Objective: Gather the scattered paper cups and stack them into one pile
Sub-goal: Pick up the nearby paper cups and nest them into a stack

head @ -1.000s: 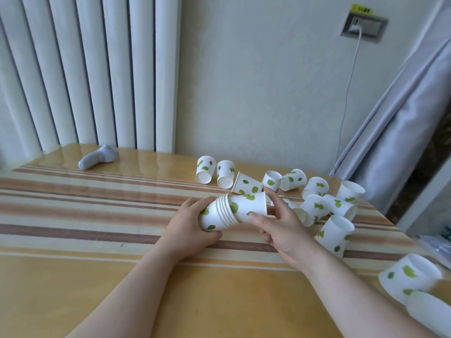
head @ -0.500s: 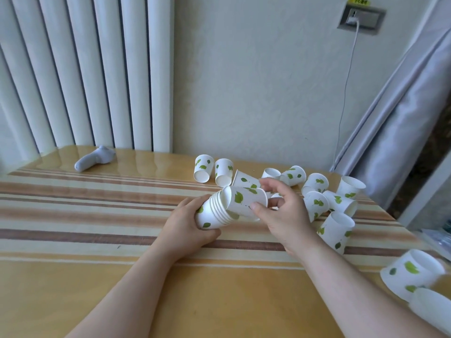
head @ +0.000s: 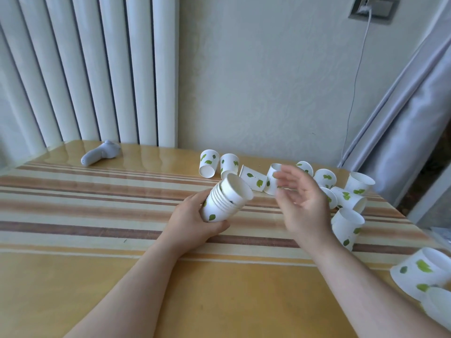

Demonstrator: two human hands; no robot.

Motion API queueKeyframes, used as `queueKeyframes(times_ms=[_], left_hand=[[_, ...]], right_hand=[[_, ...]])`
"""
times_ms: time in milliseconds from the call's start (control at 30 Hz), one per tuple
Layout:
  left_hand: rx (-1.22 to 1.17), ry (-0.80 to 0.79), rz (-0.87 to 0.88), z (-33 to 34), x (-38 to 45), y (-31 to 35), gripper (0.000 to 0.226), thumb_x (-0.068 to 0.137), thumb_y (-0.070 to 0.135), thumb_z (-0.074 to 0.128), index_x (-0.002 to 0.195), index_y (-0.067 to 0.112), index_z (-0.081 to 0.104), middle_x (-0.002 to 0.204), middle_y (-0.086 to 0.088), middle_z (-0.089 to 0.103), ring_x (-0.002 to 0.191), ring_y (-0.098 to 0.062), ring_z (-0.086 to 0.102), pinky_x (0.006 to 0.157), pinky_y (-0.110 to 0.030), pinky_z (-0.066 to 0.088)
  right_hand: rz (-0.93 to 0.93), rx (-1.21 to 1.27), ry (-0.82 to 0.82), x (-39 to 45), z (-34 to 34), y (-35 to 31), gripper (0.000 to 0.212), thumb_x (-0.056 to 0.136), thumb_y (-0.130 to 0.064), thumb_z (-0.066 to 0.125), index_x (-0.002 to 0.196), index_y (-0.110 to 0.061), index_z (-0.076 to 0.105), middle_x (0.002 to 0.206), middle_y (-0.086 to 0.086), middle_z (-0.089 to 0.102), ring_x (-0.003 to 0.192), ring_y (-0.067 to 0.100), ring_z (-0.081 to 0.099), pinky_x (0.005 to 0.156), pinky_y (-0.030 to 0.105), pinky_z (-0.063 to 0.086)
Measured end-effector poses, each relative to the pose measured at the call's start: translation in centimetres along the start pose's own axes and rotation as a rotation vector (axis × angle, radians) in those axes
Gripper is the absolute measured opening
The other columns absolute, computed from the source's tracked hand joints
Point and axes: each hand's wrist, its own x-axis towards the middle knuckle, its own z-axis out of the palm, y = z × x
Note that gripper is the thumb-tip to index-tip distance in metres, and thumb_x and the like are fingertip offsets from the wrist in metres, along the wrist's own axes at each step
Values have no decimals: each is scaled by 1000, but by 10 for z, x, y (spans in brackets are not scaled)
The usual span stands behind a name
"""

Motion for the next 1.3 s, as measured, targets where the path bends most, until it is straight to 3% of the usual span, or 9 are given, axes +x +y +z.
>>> queueKeyframes(times_ms=[133, 233, 467, 567, 667, 767, 900, 1067, 1300], left_hand=[[-57, -35, -43, -1, -1, 0, 58, 70, 53, 94, 121, 58, 66, 110, 37, 73, 103, 11, 66, 80, -17, 49], [-29, -53, -36, 1, -2, 1, 59, 69, 59, 92, 122, 51, 67, 110, 41, 70, 102, 14, 66, 80, -16, 48], [5, -56, -24, 2, -1, -1, 61, 67, 63, 90, 122, 51, 66, 110, 39, 71, 101, 11, 66, 81, -19, 50], [13, -59, -13, 1, -2, 1, 60, 68, 63, 90, 121, 56, 64, 111, 42, 69, 102, 12, 65, 80, -18, 50], [20, -64, 4, 1, -2, 3, 59, 70, 62, 90, 119, 64, 60, 112, 43, 69, 104, 14, 65, 79, -12, 46], [52, -80, 1, 1, -3, 5, 68, 71, 64, 89, 130, 61, 57, 113, 39, 71, 106, 12, 65, 82, -15, 48], [122, -121, 5, 0, -4, 7, 74, 69, 64, 87, 136, 60, 55, 113, 43, 68, 106, 11, 65, 86, -20, 51], [149, -167, -2, 0, -3, 7, 75, 65, 63, 87, 135, 56, 62, 108, 39, 72, 102, 14, 64, 82, -18, 49], [133, -132, -49, 0, -2, 2, 68, 66, 67, 85, 129, 54, 62, 108, 47, 66, 99, 13, 64, 79, -18, 48]], right_hand=[[263, -654, -42, 7, -25, 48, 66, 95, -16, 71, 156, -35, 52, 156, -2, 51, 128, 26, 59, 103, 44, 52], [378, -810, -172, -2, -22, 74, 80, 94, -36, 74, 164, -37, 35, 164, -3, 35, 139, 33, 53, 100, 46, 53], [245, -869, 2, -7, -13, 82, 52, 91, -34, 81, 138, -28, 60, 141, -2, 64, 119, 36, 58, 86, 46, 51], [185, -727, 112, -17, -12, 63, 50, 86, -32, 86, 132, -33, 66, 123, -15, 69, 121, 33, 53, 90, 47, 46], [308, -8, 103, -22, -9, 28, 49, 85, -38, 81, 127, -54, 61, 115, -26, 66, 110, 25, 72, 86, 41, 63], [447, 551, 27, -14, 0, 8, 65, 69, -40, 85, 128, -42, 57, 114, -12, 79, 100, 21, 82, 76, 36, 67], [364, 417, -103, -2, 6, -12, 70, 61, -44, 87, 125, -34, 60, 113, -14, 78, 96, 10, 76, 74, 28, 61], [311, 137, -242, 1, 9, -13, 74, 66, -52, 87, 136, -57, 64, 141, -13, 70, 128, 9, 68, 108, 36, 56], [397, 185, -193, 7, 18, -3, 75, 75, -75, 70, 146, -63, 49, 135, -25, 68, 111, 3, 73, 100, 33, 57]])
